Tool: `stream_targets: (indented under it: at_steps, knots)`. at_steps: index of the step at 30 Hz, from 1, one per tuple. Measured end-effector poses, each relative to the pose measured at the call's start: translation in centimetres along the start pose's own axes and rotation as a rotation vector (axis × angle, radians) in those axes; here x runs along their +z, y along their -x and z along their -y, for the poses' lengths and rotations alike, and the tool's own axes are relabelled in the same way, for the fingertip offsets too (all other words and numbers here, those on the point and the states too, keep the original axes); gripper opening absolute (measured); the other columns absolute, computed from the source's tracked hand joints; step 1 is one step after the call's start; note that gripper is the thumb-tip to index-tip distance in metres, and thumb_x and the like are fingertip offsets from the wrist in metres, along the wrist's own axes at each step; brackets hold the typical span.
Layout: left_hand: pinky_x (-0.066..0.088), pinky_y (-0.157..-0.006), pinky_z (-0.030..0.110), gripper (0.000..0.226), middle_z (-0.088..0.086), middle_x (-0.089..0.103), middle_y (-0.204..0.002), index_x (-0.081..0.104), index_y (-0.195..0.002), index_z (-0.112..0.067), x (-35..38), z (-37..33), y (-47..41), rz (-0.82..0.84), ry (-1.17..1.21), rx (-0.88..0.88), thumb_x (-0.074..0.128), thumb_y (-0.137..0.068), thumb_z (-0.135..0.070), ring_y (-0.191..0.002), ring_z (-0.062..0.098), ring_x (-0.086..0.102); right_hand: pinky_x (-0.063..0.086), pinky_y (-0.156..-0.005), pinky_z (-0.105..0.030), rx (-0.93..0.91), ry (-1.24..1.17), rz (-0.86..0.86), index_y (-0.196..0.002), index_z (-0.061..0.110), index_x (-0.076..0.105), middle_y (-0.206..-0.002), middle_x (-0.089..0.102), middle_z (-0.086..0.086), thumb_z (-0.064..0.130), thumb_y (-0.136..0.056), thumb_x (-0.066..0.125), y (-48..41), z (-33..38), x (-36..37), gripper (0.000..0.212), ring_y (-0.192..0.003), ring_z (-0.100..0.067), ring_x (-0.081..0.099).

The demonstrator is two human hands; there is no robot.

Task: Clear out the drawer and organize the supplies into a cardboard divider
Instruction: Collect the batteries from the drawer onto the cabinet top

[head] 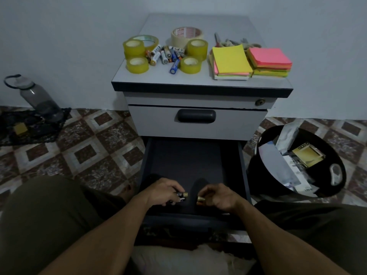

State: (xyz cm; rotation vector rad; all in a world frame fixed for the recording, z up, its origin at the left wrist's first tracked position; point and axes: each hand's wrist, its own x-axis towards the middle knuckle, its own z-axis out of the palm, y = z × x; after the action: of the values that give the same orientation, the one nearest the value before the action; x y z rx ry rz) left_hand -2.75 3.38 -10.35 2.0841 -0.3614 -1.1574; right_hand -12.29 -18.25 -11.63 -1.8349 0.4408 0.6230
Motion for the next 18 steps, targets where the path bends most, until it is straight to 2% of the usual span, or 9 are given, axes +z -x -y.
stream_targets:
  at_steps: [4,6,8,11,18]
  knots:
    - [0.047,-0.062,0.026,0.022,0.007,0.076,-0.095,0.072,-0.102,-0.021,-0.7,-1.2,0.7,-0.052,0.073,0.044,0.073,-0.083,-0.009,-0.073,0.009,0.066,0.053,-0.061,-0.024,0.015,-0.112,0.012,-0.106,0.010,0.063,-0.100,0.073,-0.011,-0.002,-0.084,0.067,0.8,1.3,-0.4,0.024,-0.077,-0.016,0.069]
    - [0.048,-0.062,0.026,0.022,0.003,0.076,-0.090,0.073,-0.101,-0.020,-1.0,-2.0,1.3,-0.065,0.100,0.074,0.073,-0.082,-0.009,-0.072,0.008,0.066,0.051,-0.054,-0.025,-0.013,-0.128,-0.022,-0.107,0.005,0.062,-0.093,0.072,-0.016,-0.003,-0.085,0.066,1.2,2.1,-0.4,0.023,-0.065,-0.015,0.066]
    - [0.050,-0.063,0.026,0.021,0.000,0.076,-0.085,0.073,-0.101,-0.019,-1.6,-2.9,2.0,-0.075,0.118,0.102,0.074,-0.082,-0.009,-0.073,0.008,0.067,0.051,-0.054,-0.026,-0.061,-0.126,-0.065,-0.106,0.001,0.061,-0.082,0.069,-0.014,-0.005,-0.086,0.064,1.7,3.0,-0.6,0.022,-0.058,-0.014,0.062]
    - [0.052,-0.066,0.027,0.022,0.002,0.076,-0.084,0.073,-0.101,-0.020,-2.6,-4.5,3.4,-0.102,0.145,0.146,0.075,-0.083,-0.009,-0.074,0.009,0.067,0.051,-0.056,-0.027,-0.148,-0.124,-0.102,-0.101,0.001,0.060,-0.079,0.067,-0.013,-0.008,-0.087,0.061,3.0,4.8,-1.2,0.016,-0.059,-0.016,0.059]
    - [0.050,-0.058,0.025,0.019,0.009,0.074,-0.080,0.073,-0.100,-0.011,-5.9,-8.6,7.9,-0.262,0.265,0.266,0.075,-0.082,-0.005,-0.068,0.015,0.068,0.049,-0.060,-0.027,-0.344,-0.173,-0.212,-0.096,0.004,0.069,-0.078,0.073,-0.010,0.006,-0.084,0.076,7.2,10.5,-3.5,0.014,-0.062,-0.015,0.061]
